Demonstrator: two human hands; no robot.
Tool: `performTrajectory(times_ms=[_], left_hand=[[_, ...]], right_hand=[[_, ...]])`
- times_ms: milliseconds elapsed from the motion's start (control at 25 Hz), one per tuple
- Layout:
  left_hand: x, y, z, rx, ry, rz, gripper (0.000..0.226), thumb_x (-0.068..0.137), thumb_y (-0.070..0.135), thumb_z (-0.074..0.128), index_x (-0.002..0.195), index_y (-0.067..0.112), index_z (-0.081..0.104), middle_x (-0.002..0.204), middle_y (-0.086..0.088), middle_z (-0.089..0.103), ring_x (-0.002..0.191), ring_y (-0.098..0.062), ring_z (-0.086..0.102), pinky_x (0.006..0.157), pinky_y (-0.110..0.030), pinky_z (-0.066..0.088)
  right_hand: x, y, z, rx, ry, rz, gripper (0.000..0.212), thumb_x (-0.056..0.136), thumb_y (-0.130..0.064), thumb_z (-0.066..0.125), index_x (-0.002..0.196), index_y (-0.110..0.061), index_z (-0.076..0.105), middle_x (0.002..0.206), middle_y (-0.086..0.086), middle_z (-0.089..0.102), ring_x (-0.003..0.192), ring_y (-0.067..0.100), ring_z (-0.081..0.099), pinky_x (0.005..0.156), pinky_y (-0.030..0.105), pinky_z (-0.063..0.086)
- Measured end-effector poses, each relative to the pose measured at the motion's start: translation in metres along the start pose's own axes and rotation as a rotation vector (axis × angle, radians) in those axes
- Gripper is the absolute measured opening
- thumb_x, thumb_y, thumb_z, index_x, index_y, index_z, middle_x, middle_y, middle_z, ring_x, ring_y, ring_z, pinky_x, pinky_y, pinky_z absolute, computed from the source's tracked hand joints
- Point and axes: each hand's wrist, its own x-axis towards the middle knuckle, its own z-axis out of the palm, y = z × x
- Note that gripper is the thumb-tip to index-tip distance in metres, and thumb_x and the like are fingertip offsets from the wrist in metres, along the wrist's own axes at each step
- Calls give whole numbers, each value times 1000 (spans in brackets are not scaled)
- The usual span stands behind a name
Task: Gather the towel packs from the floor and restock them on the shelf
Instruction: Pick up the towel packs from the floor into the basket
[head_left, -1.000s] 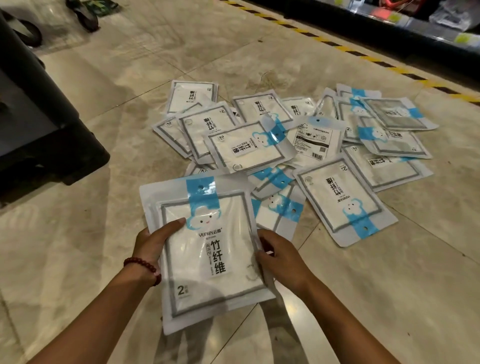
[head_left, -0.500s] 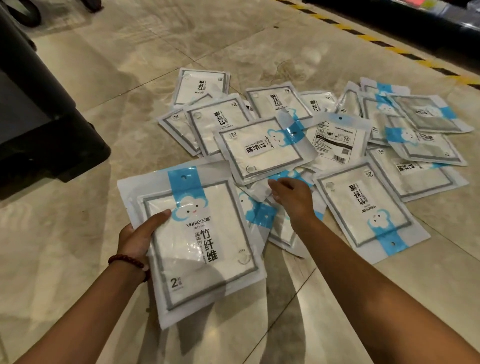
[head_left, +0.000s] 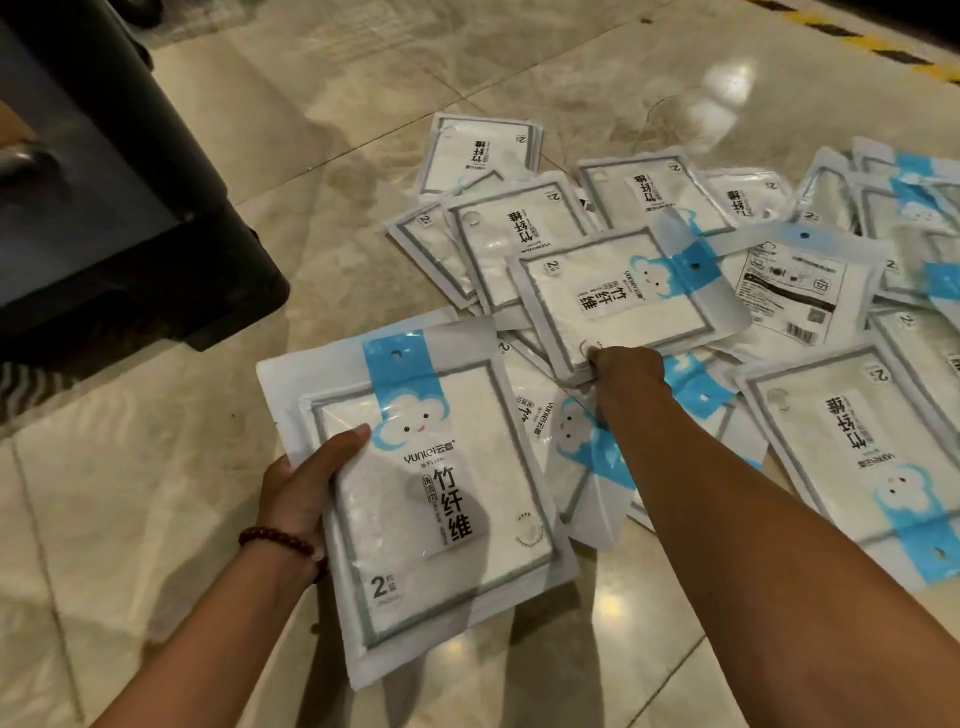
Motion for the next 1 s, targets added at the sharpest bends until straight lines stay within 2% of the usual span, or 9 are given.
performTrajectory(times_ms=[160, 280, 360, 480, 560, 720, 840, 920, 1000], left_hand=[[1, 4, -4, -5, 1, 16, 18, 76, 12, 71, 94, 11, 68, 78, -4, 75, 69, -18, 71, 58, -29, 59], [-4, 9, -2, 20, 1, 24, 24, 74, 14, 74, 96, 10, 68, 84, -7, 75, 77, -22, 71, 66, -31, 57], [-8, 11, 0, 34, 3, 43, 28, 72, 15, 75, 99, 10, 67, 87, -8, 74, 78, -22, 72, 68, -32, 57], [-25, 24, 5, 24, -3, 80, 24, 74, 13, 74, 96, 12, 66, 86, -6, 73, 75, -18, 72, 57, -26, 57], [-43, 42, 6, 18, 8, 100, 20, 75, 12, 73, 93, 14, 66, 86, -5, 72, 70, -15, 70, 53, -23, 56], [-96, 102, -5, -12, 55, 151, 19, 74, 14, 74, 92, 14, 66, 78, -1, 72, 64, -13, 70, 50, -23, 54], [-140, 154, -20, -45, 89, 223, 17, 75, 15, 74, 89, 17, 65, 72, 0, 73, 61, -13, 70, 53, -25, 54], [-174, 190, -33, -95, 121, 279, 14, 76, 13, 72, 86, 18, 64, 64, 5, 72, 56, -10, 69, 48, -21, 53], [-207, 222, -51, -148, 162, 328, 13, 77, 12, 72, 86, 17, 65, 62, 5, 72, 56, -10, 69, 47, -22, 53]], right_hand=[[-8, 13, -2, 250, 52, -12, 49, 66, -15, 70, 112, -4, 55, 119, 16, 59, 107, 32, 58, 95, 42, 49], [-36, 41, -29, 347, 69, -180, 23, 76, -1, 64, 94, -8, 50, 106, 13, 57, 94, 25, 56, 90, 36, 49], [-52, 61, -54, 361, 66, -248, 28, 82, 1, 61, 103, -11, 47, 106, 12, 57, 93, 23, 55, 90, 39, 50], [-76, 77, -93, 349, 31, -370, 36, 87, 1, 57, 119, -13, 47, 117, 15, 57, 101, 28, 58, 90, 46, 51], [-96, 75, -124, 254, 27, -446, 39, 88, -1, 55, 125, -11, 48, 124, 14, 53, 109, 30, 55, 87, 45, 52], [-149, 47, -182, 172, -38, -626, 31, 89, 0, 53, 115, -17, 54, 112, 18, 59, 96, 37, 60, 80, 48, 53], [-190, 8, -212, 165, -160, -697, 38, 86, 6, 54, 99, -31, 55, 93, 16, 64, 73, 22, 65, 63, 36, 53], [-219, -22, -226, 204, -270, -742, 40, 86, 8, 54, 95, -31, 56, 88, 11, 63, 60, 7, 62, 56, 27, 52], [-250, -53, -232, 232, -359, -820, 39, 85, 10, 55, 94, -29, 56, 84, 9, 63, 58, 3, 60, 53, 21, 51]])
